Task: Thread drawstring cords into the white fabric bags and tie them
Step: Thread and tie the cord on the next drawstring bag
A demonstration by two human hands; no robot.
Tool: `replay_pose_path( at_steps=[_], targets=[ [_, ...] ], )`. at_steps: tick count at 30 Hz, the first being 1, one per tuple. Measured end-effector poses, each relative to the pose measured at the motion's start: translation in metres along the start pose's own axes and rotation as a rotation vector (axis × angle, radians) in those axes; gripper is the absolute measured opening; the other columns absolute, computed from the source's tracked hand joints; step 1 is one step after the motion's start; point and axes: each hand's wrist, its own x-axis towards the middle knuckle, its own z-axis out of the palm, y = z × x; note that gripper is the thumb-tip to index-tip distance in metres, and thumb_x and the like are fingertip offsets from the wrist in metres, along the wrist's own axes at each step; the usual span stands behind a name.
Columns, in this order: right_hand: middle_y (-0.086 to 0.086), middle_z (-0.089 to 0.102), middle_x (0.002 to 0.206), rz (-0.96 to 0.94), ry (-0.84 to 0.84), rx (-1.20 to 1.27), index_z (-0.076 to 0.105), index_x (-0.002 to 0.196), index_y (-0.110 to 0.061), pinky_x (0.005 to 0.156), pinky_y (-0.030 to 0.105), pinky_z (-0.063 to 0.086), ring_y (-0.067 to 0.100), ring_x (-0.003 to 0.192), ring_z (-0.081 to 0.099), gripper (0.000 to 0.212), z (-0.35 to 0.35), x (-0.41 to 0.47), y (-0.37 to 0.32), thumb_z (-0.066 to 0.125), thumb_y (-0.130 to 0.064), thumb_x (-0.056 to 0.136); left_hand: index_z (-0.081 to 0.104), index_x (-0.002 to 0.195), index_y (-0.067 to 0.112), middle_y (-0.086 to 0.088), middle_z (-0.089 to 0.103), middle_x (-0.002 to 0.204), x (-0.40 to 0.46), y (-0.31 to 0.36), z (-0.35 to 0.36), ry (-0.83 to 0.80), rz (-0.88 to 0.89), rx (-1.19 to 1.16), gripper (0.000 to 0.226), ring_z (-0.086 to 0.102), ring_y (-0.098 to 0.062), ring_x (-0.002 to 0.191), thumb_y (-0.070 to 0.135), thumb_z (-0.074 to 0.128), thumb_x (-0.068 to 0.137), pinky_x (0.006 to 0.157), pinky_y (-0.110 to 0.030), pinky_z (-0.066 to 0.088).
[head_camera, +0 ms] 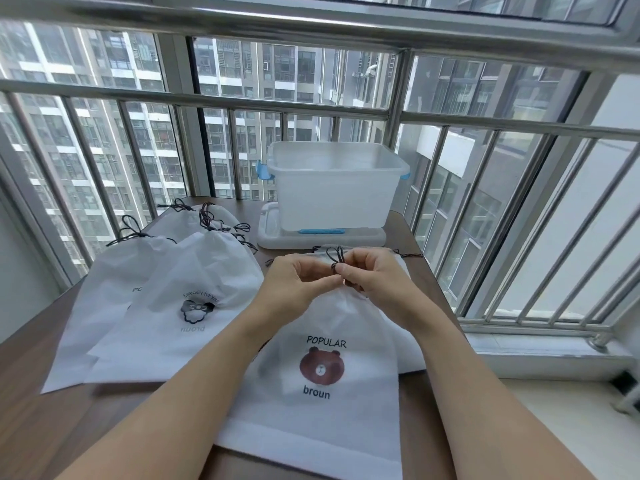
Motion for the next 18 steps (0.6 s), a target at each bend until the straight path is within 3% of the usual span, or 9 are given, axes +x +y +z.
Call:
replay_pose_path(
  at_steps=[3, 7, 10, 12, 15, 18],
  targets=[
    [0.003, 0.051, 0.066, 0.024, -0.022, 0.092, 0.06, 0.075, -0.006, 0.051, 0.015, 0.036, 0.008, 0.054, 0.042, 0.022, -0.0017, -0.0009, -0.0021, 0.063, -0.002, 0.097, 0.08, 0.087, 0.018, -0.002, 0.078, 0.091, 0.0011, -0.001, -0.0014, -0.019, -0.032, -0.043, 0.007, 0.073, -0.012, 0.09, 0.013, 0.076, 0.085, 0.084, -0.021, 0.054],
    [0.011, 0.051, 0.073, -0.028, 0.04, 0.0, 0.06, 0.08, 0.001, 0.053, 0.019, 0.035, 0.011, 0.058, 0.041, 0.017, -0.0024, 0.0003, 0.0009, 0.064, -0.003, 0.096, 0.079, 0.09, 0.012, -0.003, 0.077, 0.091, 0.0023, -0.0026, 0.0011, -0.025, -0.113, -0.08, 0.007, 0.069, -0.007, 0.086, 0.017, 0.075, 0.086, 0.082, -0.019, 0.05],
    [-0.01, 0.048, 0.058, -0.094, 0.14, -0.154, 0.058, 0.069, -0.012, 0.053, 0.019, 0.032, 0.007, 0.055, 0.037, 0.027, -0.0038, 0.0018, 0.0021, 0.068, -0.009, 0.094, 0.077, 0.094, 0.009, -0.011, 0.074, 0.096, 0.0046, -0.0027, -0.0008, -0.043, -0.176, -0.248, 0.02, 0.066, -0.018, 0.091, 0.023, 0.077, 0.08, 0.095, -0.035, 0.047],
    [-0.015, 0.045, 0.055, -0.11, 0.158, -0.181, 0.056, 0.067, -0.017, 0.052, 0.018, 0.031, 0.005, 0.053, 0.036, 0.031, -0.0028, 0.0024, 0.0031, 0.067, -0.009, 0.095, 0.075, 0.1, 0.003, -0.014, 0.072, 0.097, 0.0043, -0.0024, -0.003, -0.109, -0.184, -0.324, 0.027, 0.064, -0.022, 0.091, 0.022, 0.074, 0.081, 0.093, -0.036, 0.047],
    [-0.009, 0.05, 0.06, -0.105, 0.115, -0.2, 0.061, 0.071, -0.018, 0.052, 0.018, 0.032, 0.007, 0.056, 0.038, 0.027, -0.0022, 0.0026, 0.005, 0.066, -0.01, 0.096, 0.071, 0.102, -0.005, -0.015, 0.071, 0.098, 0.0034, -0.0036, -0.0023, -0.125, -0.159, -0.236, 0.027, 0.064, -0.02, 0.092, 0.014, 0.075, 0.083, 0.094, -0.035, 0.047],
    [-0.01, 0.05, 0.059, -0.082, 0.08, -0.233, 0.059, 0.068, -0.022, 0.051, 0.019, 0.031, 0.007, 0.055, 0.036, 0.031, -0.0004, 0.0029, 0.0074, 0.066, -0.01, 0.096, 0.075, 0.087, 0.004, -0.008, 0.072, 0.084, 0.0039, -0.0032, 0.0021, 0.013, -0.096, -0.024, 0.004, 0.063, -0.012, 0.079, 0.006, 0.076, 0.084, 0.082, -0.03, 0.048]
  ],
)
